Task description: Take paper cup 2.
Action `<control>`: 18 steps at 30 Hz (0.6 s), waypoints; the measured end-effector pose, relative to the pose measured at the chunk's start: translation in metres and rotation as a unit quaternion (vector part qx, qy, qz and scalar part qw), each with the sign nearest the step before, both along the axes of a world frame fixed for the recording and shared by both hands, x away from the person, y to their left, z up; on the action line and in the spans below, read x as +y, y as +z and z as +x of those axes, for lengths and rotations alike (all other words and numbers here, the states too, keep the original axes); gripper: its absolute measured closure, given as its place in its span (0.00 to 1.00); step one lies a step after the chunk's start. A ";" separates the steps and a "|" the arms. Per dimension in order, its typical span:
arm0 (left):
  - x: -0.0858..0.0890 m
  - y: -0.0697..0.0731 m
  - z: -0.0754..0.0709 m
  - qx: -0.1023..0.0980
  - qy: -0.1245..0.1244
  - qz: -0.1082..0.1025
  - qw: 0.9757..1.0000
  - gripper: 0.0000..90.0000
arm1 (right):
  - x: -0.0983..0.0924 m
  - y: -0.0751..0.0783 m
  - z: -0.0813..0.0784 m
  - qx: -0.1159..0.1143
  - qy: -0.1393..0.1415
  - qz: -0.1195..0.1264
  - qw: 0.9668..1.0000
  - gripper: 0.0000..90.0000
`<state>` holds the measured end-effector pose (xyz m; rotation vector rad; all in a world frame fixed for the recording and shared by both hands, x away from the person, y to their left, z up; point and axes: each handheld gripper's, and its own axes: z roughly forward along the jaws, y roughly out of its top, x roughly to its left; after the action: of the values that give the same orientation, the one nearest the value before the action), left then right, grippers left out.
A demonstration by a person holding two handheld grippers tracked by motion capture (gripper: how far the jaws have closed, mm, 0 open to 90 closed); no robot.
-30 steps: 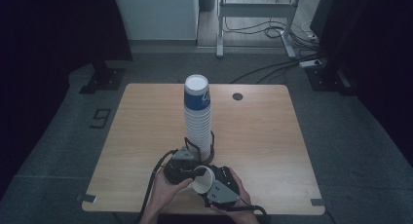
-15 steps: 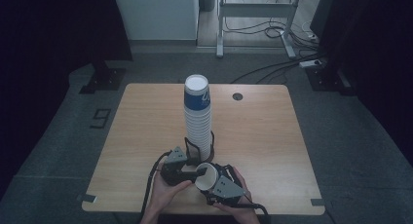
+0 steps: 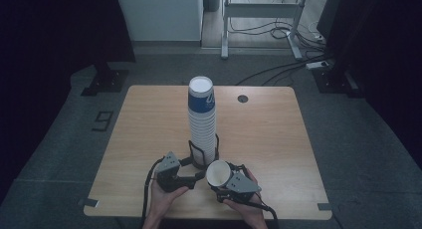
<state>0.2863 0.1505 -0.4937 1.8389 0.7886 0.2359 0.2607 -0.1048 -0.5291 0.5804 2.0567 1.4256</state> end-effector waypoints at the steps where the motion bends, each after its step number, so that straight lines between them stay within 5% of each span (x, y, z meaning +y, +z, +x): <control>1: 0.000 0.000 0.000 0.000 0.000 0.000 1.000 0.27 | 0.000 0.000 0.000 0.000 0.000 0.000 1.000 0.19; 8: 0.005 -0.003 -0.005 -0.040 0.020 0.003 0.999 0.23 | -0.009 -0.001 0.007 0.019 -0.018 0.025 0.999 0.19; 18: 0.017 -0.017 -0.005 -0.047 0.069 0.004 0.996 0.16 | -0.022 0.003 0.022 0.041 -0.042 0.065 0.996 0.19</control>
<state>0.2813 0.1676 -0.5105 1.7691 0.8514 0.4120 0.2823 -0.1270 -0.5265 0.7811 1.9867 1.5175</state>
